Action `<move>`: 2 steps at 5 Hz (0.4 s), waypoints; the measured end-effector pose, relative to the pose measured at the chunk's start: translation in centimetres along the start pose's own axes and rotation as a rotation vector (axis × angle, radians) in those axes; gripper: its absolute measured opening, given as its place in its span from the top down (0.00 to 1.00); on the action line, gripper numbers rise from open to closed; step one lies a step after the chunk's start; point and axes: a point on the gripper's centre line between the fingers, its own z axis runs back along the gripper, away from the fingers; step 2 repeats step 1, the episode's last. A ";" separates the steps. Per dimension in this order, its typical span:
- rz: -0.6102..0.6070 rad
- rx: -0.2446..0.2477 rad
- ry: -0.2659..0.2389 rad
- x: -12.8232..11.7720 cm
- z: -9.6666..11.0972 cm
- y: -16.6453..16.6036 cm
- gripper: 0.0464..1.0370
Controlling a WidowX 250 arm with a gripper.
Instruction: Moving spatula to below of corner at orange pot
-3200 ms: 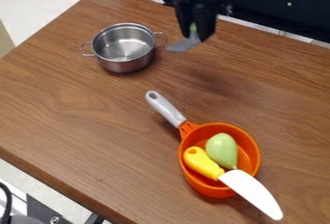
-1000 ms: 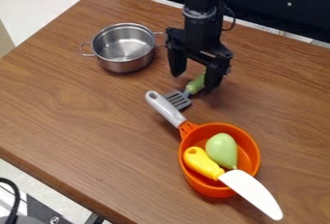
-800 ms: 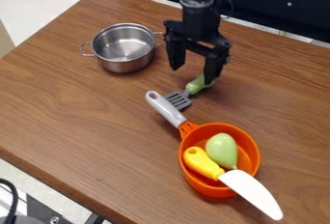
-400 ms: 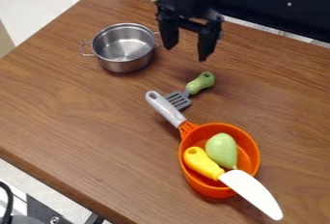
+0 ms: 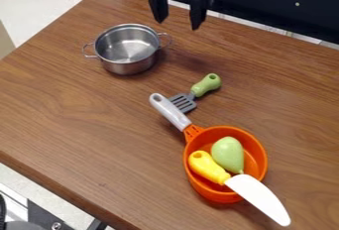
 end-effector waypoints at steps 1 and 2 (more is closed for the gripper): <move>0.031 -0.005 -0.008 1.0 0.6 0.0 0.04; 0.031 -0.005 -0.008 1.0 0.6 0.0 0.04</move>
